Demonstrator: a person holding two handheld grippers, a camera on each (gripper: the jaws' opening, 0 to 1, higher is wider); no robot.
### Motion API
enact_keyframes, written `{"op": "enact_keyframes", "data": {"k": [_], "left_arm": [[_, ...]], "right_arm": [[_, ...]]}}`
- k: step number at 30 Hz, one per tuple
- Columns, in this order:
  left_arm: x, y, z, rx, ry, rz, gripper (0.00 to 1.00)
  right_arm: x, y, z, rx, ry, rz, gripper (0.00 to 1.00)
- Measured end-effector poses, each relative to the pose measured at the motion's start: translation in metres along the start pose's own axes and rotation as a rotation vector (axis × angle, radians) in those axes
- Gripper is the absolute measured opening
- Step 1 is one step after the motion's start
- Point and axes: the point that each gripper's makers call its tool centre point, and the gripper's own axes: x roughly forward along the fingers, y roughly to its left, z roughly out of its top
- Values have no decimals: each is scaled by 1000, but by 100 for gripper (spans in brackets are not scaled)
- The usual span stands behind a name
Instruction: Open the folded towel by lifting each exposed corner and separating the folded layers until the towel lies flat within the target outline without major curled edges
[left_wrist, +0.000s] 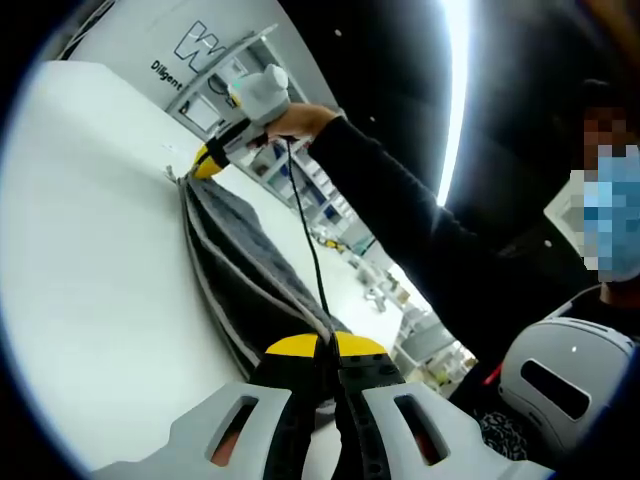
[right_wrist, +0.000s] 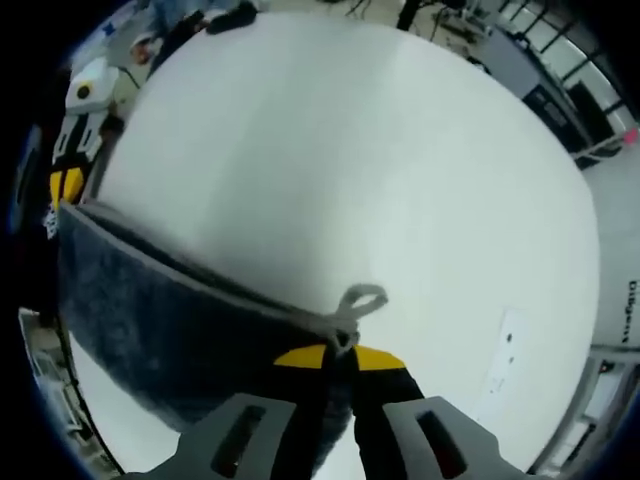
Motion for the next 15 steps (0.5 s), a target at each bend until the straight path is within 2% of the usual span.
{"op": "enact_keyframes", "data": {"k": [15], "left_arm": [[2, -3, -1, 9, 7, -18, 1]], "right_arm": [[-15, 0, 4, -28, -8, -35, 2]]}}
